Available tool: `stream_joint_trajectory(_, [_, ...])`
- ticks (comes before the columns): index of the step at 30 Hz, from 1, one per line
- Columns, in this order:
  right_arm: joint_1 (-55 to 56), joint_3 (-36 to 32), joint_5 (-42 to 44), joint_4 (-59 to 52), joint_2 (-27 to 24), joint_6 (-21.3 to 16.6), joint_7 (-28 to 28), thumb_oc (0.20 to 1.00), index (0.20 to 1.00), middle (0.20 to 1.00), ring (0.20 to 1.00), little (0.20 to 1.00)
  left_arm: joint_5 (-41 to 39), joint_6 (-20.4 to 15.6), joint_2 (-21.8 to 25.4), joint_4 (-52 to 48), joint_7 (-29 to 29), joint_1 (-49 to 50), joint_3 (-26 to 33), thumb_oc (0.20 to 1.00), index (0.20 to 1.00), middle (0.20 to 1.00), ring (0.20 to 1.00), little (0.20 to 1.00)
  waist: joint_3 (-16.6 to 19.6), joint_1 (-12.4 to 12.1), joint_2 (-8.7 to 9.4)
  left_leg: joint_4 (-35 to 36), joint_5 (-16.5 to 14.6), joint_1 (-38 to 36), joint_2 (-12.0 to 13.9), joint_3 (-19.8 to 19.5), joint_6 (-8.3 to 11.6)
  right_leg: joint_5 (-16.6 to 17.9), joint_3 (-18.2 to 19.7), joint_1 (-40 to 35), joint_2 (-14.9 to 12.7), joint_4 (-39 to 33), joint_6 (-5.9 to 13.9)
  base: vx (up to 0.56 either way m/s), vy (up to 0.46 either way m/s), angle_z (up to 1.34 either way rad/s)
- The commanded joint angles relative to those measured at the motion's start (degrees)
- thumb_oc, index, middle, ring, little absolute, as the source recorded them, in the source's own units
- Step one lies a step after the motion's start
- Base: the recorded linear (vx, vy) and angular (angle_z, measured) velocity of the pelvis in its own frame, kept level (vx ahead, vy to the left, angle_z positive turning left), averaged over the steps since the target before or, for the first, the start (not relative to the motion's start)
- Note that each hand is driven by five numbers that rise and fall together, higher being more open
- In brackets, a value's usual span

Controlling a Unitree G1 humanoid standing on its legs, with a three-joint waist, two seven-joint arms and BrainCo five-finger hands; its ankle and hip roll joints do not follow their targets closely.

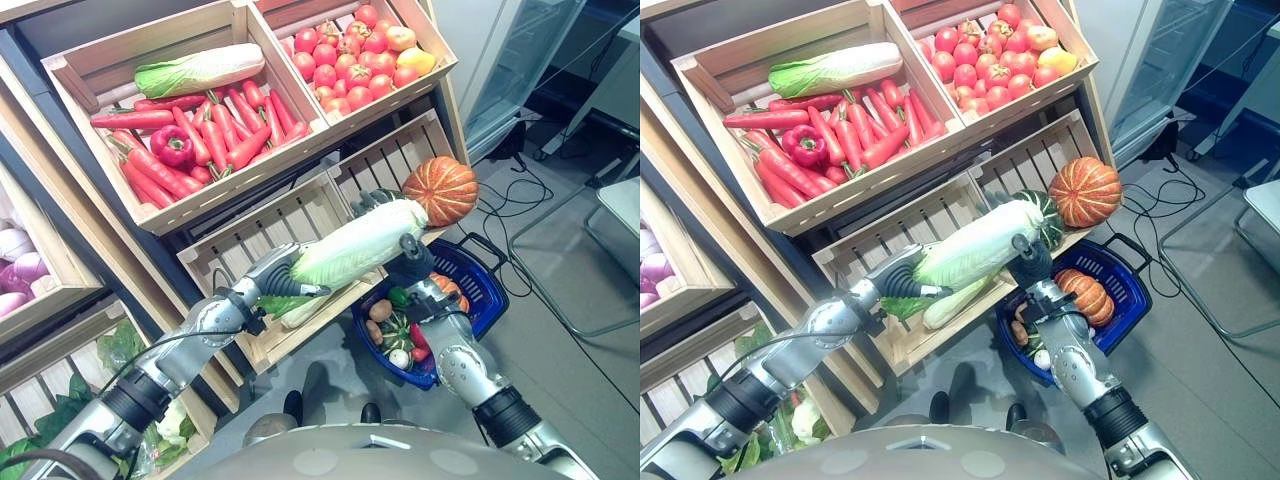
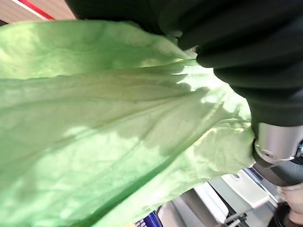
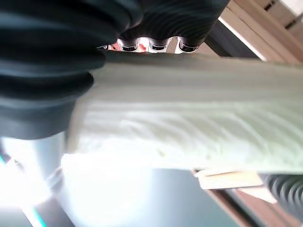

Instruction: Pick up fruits and vegetables into the basket

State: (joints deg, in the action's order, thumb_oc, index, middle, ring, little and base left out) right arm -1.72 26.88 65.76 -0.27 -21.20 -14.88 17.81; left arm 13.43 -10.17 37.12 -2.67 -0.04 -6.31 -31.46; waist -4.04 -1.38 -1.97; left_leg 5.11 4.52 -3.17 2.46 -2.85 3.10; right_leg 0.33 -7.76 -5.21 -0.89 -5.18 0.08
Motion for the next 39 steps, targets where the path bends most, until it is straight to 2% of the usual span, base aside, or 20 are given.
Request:
stream_joint_trajectory(1, [-1.8,1.6,2.0,-5.8,2.2,-0.2,1.5,0.200,0.200,0.200,0.200,0.200,1.5,-2.6,0.5,-3.7,1.0,-2.4,-1.3,0.200,0.200,0.200,0.200,0.200,1.7,0.0,2.13,-0.1,-3.9,0.9,-2.8,2.0,-3.82,2.0,0.8,2.0,-3.6,0.2,5.21,0.00,0.000,0.00])
stream_joint_trajectory(10, [-2.1,2.6,2.9,-6.2,2.7,0.8,1.8,0.200,0.200,0.200,0.200,0.200,1.6,-0.8,0.1,-3.3,2.0,-2.2,-1.4,0.200,0.200,0.200,0.200,0.200,1.7,-0.1,2.17,-0.1,-3.8,1.1,-2.9,2.0,-3.82,2.1,0.8,2.3,-3.7,0.2,5.25,0.00,0.000,0.00])
stream_joint_trajectory(15, [-1.9,2.9,3.1,-6.2,2.8,0.8,1.8,0.200,0.200,0.200,0.200,0.200,1.2,2.3,-0.1,-3.0,2.8,-1.7,-0.9,0.200,0.200,0.200,0.200,0.200,1.7,-0.2,2.15,-0.1,-3.8,1.3,-2.9,2.0,-3.87,2.1,0.9,2.4,-3.8,0.2,5.24,0.00,0.000,0.00])
stream_joint_trajectory(16, [-1.8,2.7,3.4,-6.4,2.8,0.4,1.5,0.200,0.200,0.200,0.200,0.200,0.7,4.3,-0.3,-2.7,2.9,-1.5,-0.6,0.278,0.278,0.278,0.278,0.278,1.7,-0.2,2.15,-0.1,-3.7,1.3,-2.9,2.1,-3.85,2.1,0.9,2.5,-3.8,0.2,5.23,0.00,0.000,0.00])
stream_joint_trajectory(17, [-1.7,2.2,3.9,-6.4,3.1,-0.1,1.0,0.200,0.200,0.200,0.200,0.200,0.6,5.7,-0.7,-1.9,3.9,-1.0,-0.1,0.674,0.674,0.674,0.674,0.674,1.5,-0.2,2.15,-0.1,-3.6,1.4,-2.8,2.1,-3.84,2.2,1.0,2.6,-3.7,0.2,5.23,0.00,0.000,0.00])
stream_joint_trajectory(18, [-1.6,1.8,4.3,-6.3,3.3,-0.6,0.4,0.200,0.200,0.200,0.200,0.200,0.4,6.7,-0.9,-1.2,5.0,-0.6,0.4,1.000,1.000,1.000,1.000,1.000,1.3,-0.2,2.18,-0.1,-3.6,1.4,-2.9,2.1,-3.84,2.3,1.0,2.7,-3.7,0.2,5.24,0.00,0.000,0.00])
stream_joint_trajectory(21, [-1.0,0.5,5.2,-6.0,3.8,-2.7,-1.7,0.200,0.200,0.200,0.200,0.200,0.2,8.1,-1.2,0.8,8.2,0.6,2.2,1.000,1.000,1.000,1.000,1.000,0.9,-0.2,2.21,-0.1,-3.6,1.5,-3.0,2.2,-3.88,2.3,1.3,2.9,-3.6,0.2,5.17,0.00,0.000,0.00])
stream_joint_trajectory(27, [0.8,-5.0,3.8,-1.6,4.6,-8.5,-7.8,0.200,0.200,0.200,0.200,0.200,0.2,10.1,-0.8,3.6,13.9,4.0,9.4,1.000,1.000,1.000,1.000,1.000,-1.2,0.1,1.78,-0.1,-3.3,2.6,-3.4,2.7,-4.20,2.7,1.9,4.4,-3.3,0.2,4.61,-0.03,-0.015,-0.09])
stream_joint_trajectory(33, [-1.6,-12.0,2.5,6.5,4.8,-14.3,-11.3,0.200,0.200,0.200,0.200,0.200,-2.6,10.0,-0.7,4.9,22.0,2.0,14.2,1.000,1.000,1.000,1.000,1.000,-7.9,0.9,0.89,-4.7,-3.7,7.9,-4.1,3.7,-4.35,1.6,2.4,9.6,-3.0,5.1,3.32,-0.20,0.001,-0.08])
stream_joint_trajectory(39, [-3.9,-18.6,3.5,14.1,3.8,-16.7,-12.8,0.200,0.200,0.200,0.200,0.200,-4.8,9.1,-0.5,5.1,27.1,0.9,18.8,1.000,1.000,1.000,1.000,1.000,-14.2,1.2,0.38,-12.2,-4.9,13.2,-4.4,4.6,-3.36,-0.1,1.6,13.7,-3.2,11.4,2.25,-0.15,-0.012,-0.07])
